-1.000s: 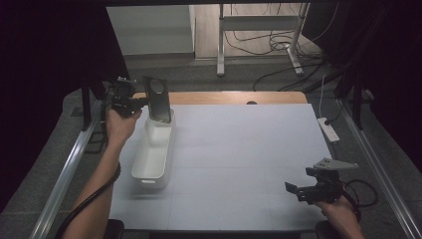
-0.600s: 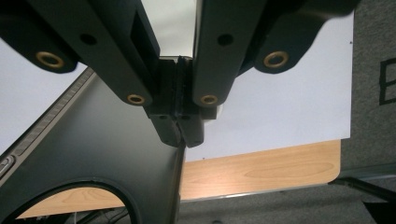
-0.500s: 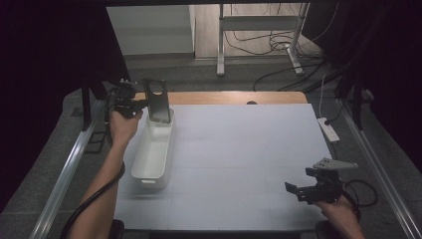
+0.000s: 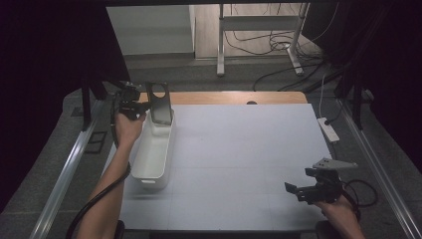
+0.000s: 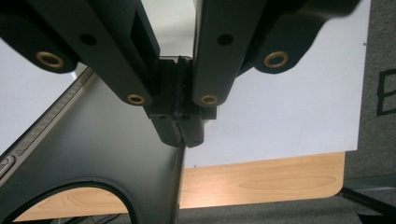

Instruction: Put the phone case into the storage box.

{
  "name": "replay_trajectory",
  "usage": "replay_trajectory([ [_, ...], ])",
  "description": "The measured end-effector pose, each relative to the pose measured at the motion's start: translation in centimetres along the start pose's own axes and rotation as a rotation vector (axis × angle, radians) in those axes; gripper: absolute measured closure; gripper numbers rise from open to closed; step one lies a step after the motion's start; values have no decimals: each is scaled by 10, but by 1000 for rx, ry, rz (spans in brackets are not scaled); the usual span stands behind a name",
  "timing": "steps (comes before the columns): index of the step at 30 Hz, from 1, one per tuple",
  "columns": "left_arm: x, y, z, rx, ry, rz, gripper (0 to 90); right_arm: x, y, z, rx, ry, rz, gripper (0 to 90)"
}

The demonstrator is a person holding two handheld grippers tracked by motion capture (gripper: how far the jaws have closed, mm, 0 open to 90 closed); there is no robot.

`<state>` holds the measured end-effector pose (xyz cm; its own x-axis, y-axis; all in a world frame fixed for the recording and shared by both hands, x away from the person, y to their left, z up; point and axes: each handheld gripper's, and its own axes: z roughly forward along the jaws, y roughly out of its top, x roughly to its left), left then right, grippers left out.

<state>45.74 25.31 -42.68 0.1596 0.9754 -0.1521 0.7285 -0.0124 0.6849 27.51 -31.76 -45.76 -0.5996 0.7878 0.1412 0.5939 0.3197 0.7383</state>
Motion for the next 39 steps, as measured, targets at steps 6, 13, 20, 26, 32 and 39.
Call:
replay_trajectory([
  [6,1,-6,7,12,5,-12,890,0,0,0,4,0,1,11],
  [13,1,-12,14,21,7,-20,890,0,0,1,7,0,1,12],
  [20,3,-17,19,35,9,-25,890,0,0,1,10,1,2,13],
  [26,1,-19,23,47,12,-19,889,0,0,1,11,1,3,14],
  [32,1,-19,24,52,10,-16,885,0,0,1,11,2,3,15],
  [39,1,-19,25,61,2,-3,849,0,0,1,11,2,1,15],
])
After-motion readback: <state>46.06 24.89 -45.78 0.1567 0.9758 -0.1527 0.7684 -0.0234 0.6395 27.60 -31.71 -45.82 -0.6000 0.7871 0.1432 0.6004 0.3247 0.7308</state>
